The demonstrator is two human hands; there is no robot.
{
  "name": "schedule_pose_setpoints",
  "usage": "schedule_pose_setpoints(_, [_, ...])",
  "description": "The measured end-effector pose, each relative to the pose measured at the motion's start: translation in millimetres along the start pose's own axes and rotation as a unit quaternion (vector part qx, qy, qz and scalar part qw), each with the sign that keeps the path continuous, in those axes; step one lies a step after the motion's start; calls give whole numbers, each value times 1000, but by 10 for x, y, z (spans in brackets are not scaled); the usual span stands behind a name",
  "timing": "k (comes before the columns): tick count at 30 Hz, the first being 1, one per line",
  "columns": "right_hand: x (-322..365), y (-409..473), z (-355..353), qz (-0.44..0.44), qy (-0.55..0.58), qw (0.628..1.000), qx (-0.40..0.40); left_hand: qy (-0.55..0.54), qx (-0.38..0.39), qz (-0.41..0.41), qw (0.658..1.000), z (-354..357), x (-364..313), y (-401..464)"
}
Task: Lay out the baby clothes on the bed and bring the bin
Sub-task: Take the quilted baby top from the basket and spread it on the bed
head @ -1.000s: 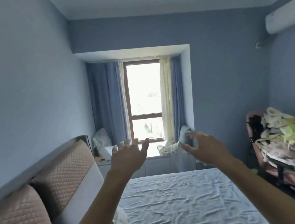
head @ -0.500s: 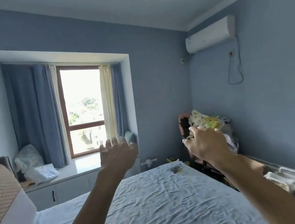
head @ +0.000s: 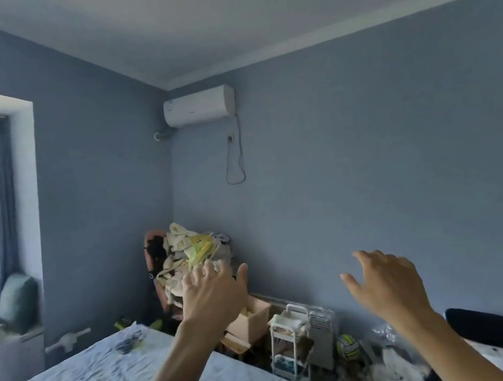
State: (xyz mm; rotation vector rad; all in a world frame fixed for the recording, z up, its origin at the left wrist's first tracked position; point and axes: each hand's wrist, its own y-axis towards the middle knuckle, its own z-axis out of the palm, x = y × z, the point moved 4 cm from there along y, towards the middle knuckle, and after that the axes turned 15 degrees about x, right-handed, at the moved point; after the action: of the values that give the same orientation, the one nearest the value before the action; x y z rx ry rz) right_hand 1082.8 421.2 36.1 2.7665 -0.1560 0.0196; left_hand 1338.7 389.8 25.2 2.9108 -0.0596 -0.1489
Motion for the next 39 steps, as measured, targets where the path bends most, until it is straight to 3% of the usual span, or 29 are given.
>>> schedule_pose_setpoints(5, [-1237, 297, 130, 74, -17, 997, -14, -28, 9, 66, 997, 234, -1299, 502])
schedule_pose_setpoints(11, [-2517, 711, 200, 119, -8, 993, -11, -57, 7, 87, 995, 430, -2640, 1084])
schedule_pose_setpoints(18, [-3547, 1247, 480, 146, -5, 989, -8, -61, 30, 139, 988, 844, -3944, 1780])
schedule_pose_setpoints(28, [-4632, 2498, 1054, 210, -47, 976, 2, -52, 37, 193, 979, 1525, -5092, 3348])
schedule_pose_setpoints(39, [-5571, 4310, 1438, 260, -74, 963, -10, -43, 21, 246, 968, 1805, -6082, 5312])
